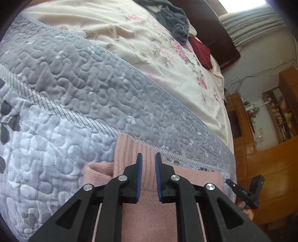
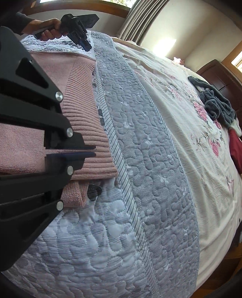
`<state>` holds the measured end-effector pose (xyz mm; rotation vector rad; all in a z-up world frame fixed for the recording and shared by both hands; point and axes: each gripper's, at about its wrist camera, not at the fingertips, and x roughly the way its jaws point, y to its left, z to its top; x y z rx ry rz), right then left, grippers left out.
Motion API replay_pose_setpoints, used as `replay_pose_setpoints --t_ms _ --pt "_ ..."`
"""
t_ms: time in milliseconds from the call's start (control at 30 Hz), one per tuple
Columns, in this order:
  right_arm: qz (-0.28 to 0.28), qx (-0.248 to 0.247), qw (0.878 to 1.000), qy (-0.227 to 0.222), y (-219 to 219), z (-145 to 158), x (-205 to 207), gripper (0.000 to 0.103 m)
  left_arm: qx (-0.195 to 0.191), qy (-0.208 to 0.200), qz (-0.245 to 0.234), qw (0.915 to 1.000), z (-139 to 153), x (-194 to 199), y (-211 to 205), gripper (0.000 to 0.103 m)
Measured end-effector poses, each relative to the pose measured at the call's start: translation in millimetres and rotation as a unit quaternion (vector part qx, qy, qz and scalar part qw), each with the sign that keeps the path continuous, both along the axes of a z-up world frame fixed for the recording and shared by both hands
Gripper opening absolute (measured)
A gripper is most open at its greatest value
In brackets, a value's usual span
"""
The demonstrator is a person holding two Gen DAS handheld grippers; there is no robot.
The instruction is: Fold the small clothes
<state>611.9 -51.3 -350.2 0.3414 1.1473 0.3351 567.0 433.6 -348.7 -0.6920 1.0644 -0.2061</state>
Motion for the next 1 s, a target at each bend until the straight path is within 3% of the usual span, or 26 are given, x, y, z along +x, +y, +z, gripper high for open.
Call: replay_pose_setpoints --t_ms 100,200,267,300,367,400,433,533,567,633,667,700,767,867,933,1000 --pt "-0.013 -0.017 0.999 0.03 -1 -26 2 0.0 0.065 0.067 -0.004 0.9956 -29 9 -8 0.012" --pt "-0.014 -0.039 0.998 0.037 -4 -34 3 0.0 0.078 0.085 0.008 0.9933 -39 11 -3 0.002" --pt "-0.018 -0.028 0.999 0.041 -6 -26 1 0.001 0.066 0.065 0.01 0.9956 -24 3 -4 0.002" --pt "-0.018 -0.012 0.999 0.039 -8 -19 -4 0.007 0.044 0.042 0.004 0.9981 -12 -5 -4 0.004" --pt "-0.006 0.032 0.999 0.025 -11 -2 -24 0.008 -0.005 -0.007 -0.032 0.9995 11 -30 -10 0.008" --pt "0.005 0.044 0.999 0.022 -11 3 -36 0.009 -0.011 -0.02 -0.052 0.9984 17 -43 -16 0.009" --pt "0.014 0.052 0.998 0.022 -11 3 -49 0.009 -0.009 -0.019 -0.065 0.9976 15 -53 -20 0.009" --pt "0.022 0.043 0.998 0.04 -13 -18 -73 0.003 0.045 0.045 -0.07 0.9955 -19 -61 -28 0.01" --pt "0.017 0.042 0.998 0.041 -17 -26 -76 0.0 0.052 0.063 -0.067 0.9945 -31 -61 -27 0.004" --pt "0.008 0.055 0.998 0.039 -26 -29 -75 0.0 0.048 0.066 -0.056 0.9951 -33 -62 -23 0.002" --pt "-0.004 0.059 0.997 0.045 -29 -25 -75 0.0 0.054 0.062 -0.054 0.9952 -25 -64 -24 0.002" --pt "-0.009 0.067 0.996 0.05 -29 -18 -78 0.006 0.053 0.05 -0.058 0.9957 -15 -68 -26 0.002" --pt "0.007 0.094 0.995 0.042 -26 2 -91 0.013 0.016 0.012 -0.087 0.996 7 -87 -33 0.005" --pt "0.056 0.104 0.992 0.036 -16 18 -129 0.013 -0.022 -0.02 -0.127 0.9915 21 -131 -47 0.006" --pt "0.066 0.092 0.992 0.054 -17 4 -147 0.013 0.01 0.012 -0.126 0.992 1 -147 -52 0.008" --pt "0.059 0.05 0.994 0.077 -21 -23 -153 0.0 0.044 0.069 -0.1 0.9917 -32 -153 -49 0.007"
